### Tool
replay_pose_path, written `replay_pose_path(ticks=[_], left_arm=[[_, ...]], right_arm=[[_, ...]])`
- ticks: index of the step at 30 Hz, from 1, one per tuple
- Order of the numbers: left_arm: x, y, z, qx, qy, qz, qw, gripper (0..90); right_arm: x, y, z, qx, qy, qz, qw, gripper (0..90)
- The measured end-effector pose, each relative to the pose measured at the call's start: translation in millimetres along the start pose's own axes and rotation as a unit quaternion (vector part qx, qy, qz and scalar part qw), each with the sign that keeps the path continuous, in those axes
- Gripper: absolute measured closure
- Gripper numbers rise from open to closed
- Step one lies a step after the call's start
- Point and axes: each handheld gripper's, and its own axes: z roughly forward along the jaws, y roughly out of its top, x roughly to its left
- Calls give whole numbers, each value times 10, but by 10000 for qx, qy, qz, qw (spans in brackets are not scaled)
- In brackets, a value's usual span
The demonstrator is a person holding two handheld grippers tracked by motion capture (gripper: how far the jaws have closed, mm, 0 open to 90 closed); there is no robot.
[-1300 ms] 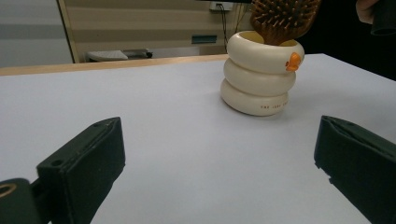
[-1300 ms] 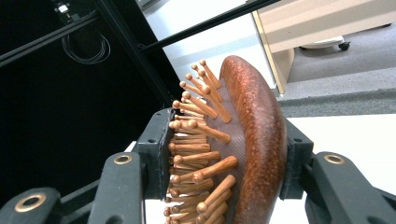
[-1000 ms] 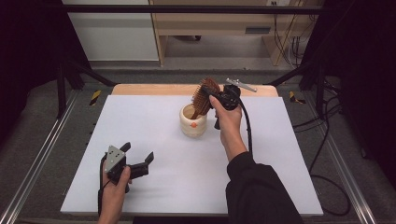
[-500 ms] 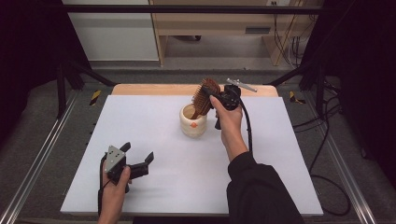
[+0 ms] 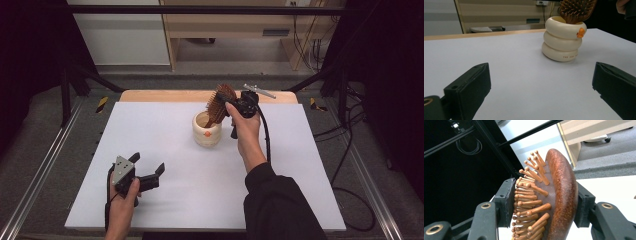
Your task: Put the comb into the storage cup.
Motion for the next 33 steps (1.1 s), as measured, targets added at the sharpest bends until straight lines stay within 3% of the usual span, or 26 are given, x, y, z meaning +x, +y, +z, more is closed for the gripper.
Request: replay_pose_path(ticks=[33], left_arm=[[-2,-1,2,8,-8,4,10000,21]], right_arm=[[2,-1,7,70,2,63,10000,356]])
